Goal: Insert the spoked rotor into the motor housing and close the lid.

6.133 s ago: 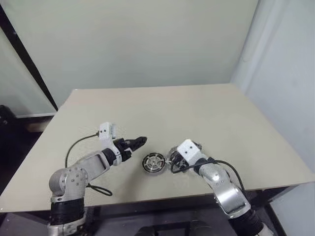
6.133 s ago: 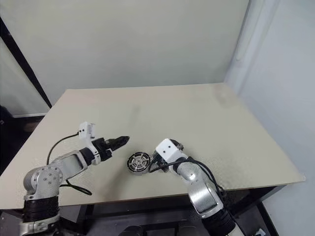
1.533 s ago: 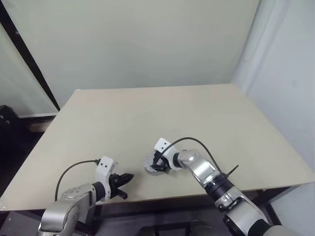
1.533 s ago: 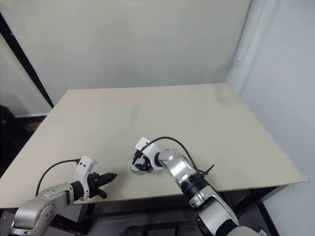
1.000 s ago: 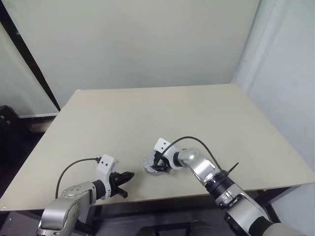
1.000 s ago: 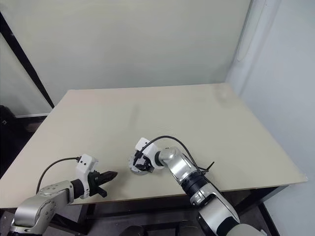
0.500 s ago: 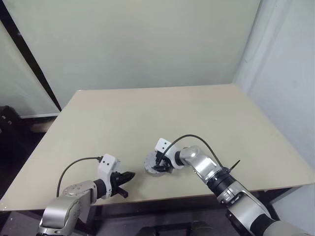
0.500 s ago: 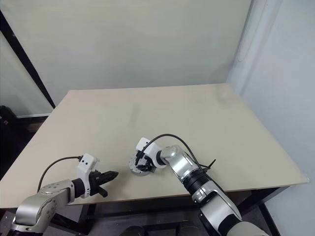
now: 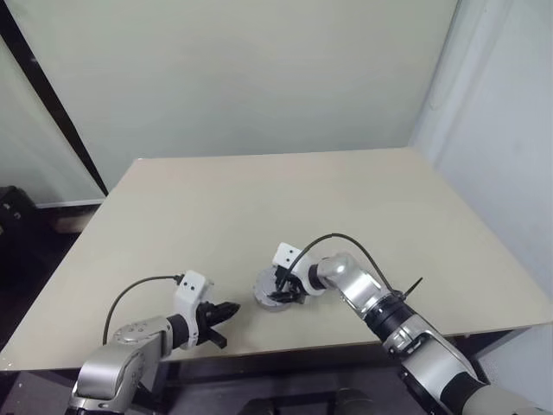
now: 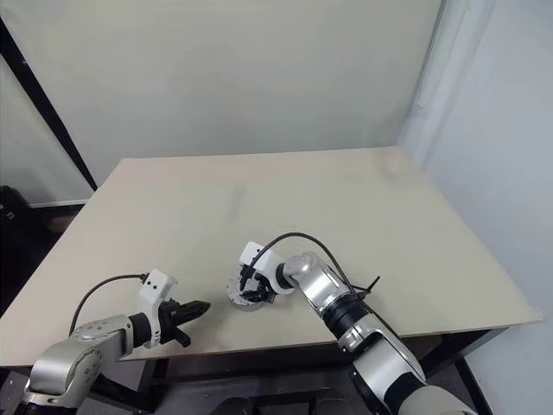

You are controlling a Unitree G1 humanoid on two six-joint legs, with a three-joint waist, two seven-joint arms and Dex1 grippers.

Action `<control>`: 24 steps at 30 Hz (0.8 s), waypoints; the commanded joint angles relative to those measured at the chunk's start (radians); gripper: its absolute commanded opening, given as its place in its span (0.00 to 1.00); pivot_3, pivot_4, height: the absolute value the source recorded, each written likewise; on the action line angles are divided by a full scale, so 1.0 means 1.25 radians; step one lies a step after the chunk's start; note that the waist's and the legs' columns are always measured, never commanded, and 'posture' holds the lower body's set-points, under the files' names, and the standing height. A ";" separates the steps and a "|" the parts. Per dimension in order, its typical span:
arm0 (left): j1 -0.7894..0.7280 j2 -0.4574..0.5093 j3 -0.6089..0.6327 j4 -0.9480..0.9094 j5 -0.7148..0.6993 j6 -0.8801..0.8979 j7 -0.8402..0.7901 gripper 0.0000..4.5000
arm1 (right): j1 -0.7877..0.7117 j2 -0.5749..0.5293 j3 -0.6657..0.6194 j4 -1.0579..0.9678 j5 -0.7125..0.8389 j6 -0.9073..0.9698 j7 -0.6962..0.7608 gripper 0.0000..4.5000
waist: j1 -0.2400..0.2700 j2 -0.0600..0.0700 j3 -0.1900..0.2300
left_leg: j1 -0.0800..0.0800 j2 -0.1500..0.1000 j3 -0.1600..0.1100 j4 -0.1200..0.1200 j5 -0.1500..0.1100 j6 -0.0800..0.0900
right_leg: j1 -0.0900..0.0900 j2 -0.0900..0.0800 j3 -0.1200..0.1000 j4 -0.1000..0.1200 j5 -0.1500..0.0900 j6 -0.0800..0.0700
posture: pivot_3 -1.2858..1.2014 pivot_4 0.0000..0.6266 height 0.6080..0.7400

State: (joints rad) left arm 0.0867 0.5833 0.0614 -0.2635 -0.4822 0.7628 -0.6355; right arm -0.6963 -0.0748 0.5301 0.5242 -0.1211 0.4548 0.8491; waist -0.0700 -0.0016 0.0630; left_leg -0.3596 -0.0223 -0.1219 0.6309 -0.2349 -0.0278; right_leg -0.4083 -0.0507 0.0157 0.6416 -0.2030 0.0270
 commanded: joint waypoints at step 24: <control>-0.026 -0.004 -0.011 0.004 0.012 -0.012 0.000 0.00 | 0.021 0.038 -0.043 0.020 -0.016 0.080 -0.056 0.72 | -0.005 0.001 -0.003 | 0.003 0.002 0.000 0.000 0.000 -0.001 | 0.000 0.002 0.000 0.002 0.000 0.000 | 0.52 0.00 1.00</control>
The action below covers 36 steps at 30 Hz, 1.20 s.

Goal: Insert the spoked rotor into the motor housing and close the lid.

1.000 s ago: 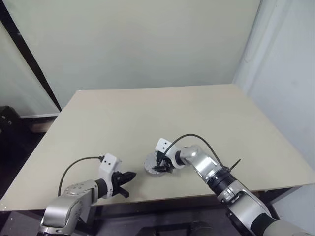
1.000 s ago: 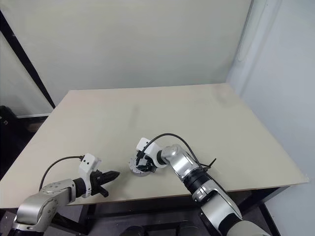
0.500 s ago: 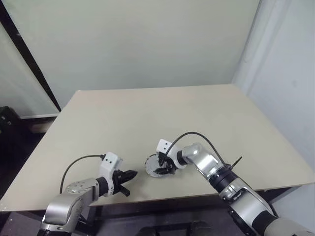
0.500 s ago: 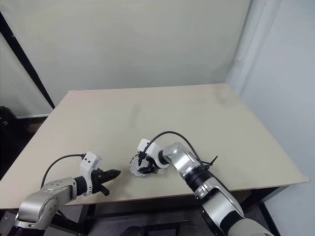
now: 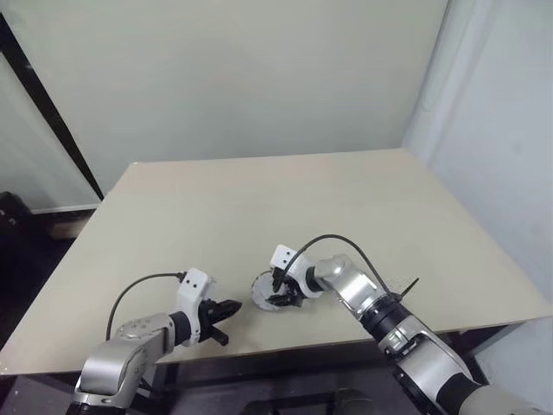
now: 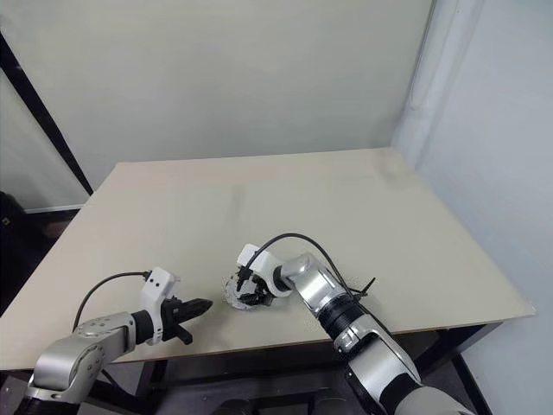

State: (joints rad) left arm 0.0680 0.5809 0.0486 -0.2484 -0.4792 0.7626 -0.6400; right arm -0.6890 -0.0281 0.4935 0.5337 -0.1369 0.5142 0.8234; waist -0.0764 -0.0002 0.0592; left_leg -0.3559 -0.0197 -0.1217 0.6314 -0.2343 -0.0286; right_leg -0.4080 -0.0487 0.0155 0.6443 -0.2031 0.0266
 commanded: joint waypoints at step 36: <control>-0.084 -0.039 -0.003 0.091 0.029 -0.067 0.022 0.00 | 0.030 0.009 0.006 0.008 -0.018 0.084 -0.117 0.72 | 0.001 0.000 0.000 | -0.001 0.000 0.000 0.001 -0.001 -0.002 | -0.001 0.000 0.000 0.000 0.000 0.000 | 0.52 0.00 1.00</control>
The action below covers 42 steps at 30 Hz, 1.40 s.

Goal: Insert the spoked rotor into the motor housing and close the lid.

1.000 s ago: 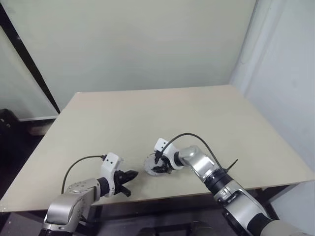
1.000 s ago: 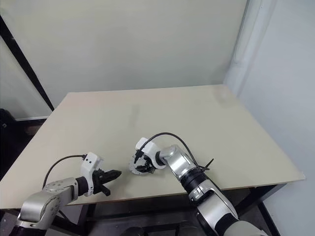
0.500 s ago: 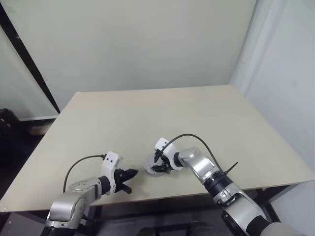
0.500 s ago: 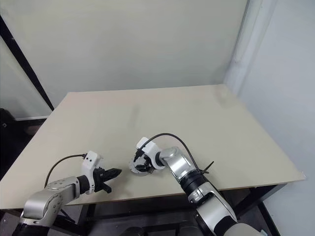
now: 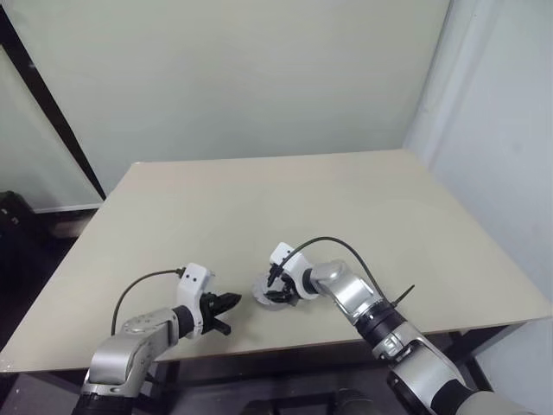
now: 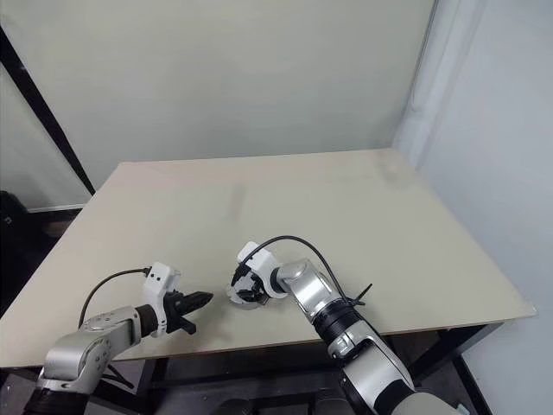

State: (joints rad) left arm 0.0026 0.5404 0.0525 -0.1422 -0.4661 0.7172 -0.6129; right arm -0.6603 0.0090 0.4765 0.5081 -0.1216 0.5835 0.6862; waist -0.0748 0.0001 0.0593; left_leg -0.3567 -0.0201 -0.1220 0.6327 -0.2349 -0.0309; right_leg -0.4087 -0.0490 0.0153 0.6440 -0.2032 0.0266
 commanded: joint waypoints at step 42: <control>-0.148 -0.090 -0.151 0.207 0.173 -0.122 -0.049 0.00 | 0.025 -0.034 -0.150 -0.162 0.099 0.119 -0.034 1.00 | 0.005 0.005 -0.004 | -0.003 -0.002 -0.001 0.000 0.002 0.003 | 0.000 -0.001 0.000 -0.001 0.000 0.000 | 0.52 0.00 1.00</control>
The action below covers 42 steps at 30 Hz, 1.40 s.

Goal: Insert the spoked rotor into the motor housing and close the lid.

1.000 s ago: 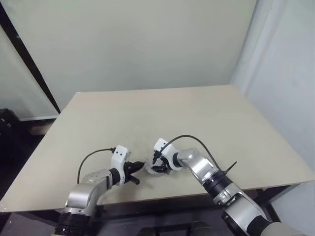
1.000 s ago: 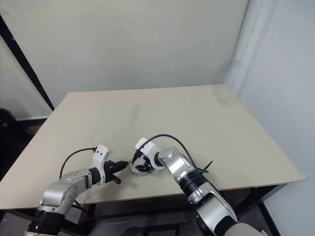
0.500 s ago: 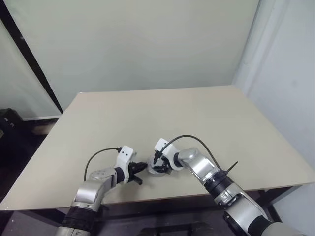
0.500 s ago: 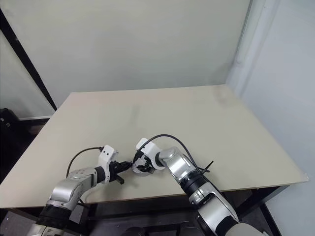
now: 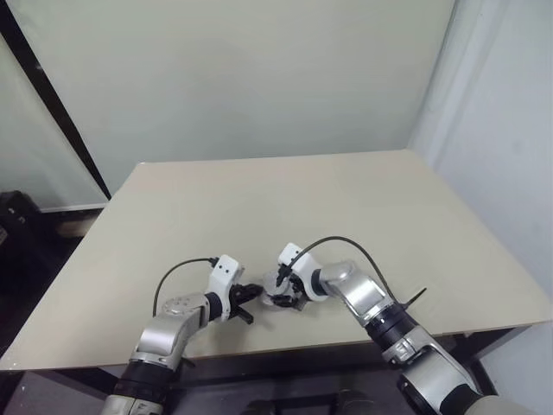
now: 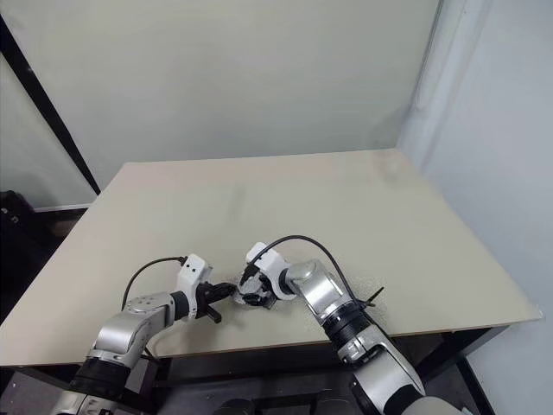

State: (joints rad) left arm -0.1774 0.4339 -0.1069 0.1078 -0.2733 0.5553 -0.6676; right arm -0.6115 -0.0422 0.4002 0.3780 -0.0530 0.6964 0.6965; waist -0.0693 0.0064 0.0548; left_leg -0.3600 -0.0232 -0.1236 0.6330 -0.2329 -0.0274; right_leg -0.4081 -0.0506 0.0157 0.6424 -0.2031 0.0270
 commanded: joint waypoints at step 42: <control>0.009 0.002 -0.010 -0.036 0.031 0.041 -0.021 0.00 | -0.079 0.152 -0.661 0.308 0.462 0.338 -0.242 1.00 | -0.005 0.002 0.001 | 0.000 0.001 0.001 -0.002 0.000 0.001 | -0.001 0.000 0.000 -0.001 0.000 0.000 | 0.52 0.00 1.00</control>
State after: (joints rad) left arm -0.1734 0.4384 -0.0966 0.0750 -0.2413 0.5942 -0.6898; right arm -0.6770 0.1283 -0.4243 0.7591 0.4893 1.1220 0.3945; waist -0.0757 0.0092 0.0561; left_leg -0.3602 -0.0224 -0.1227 0.6308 -0.2323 -0.0258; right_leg -0.4089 -0.0501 0.0157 0.6415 -0.2032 0.0270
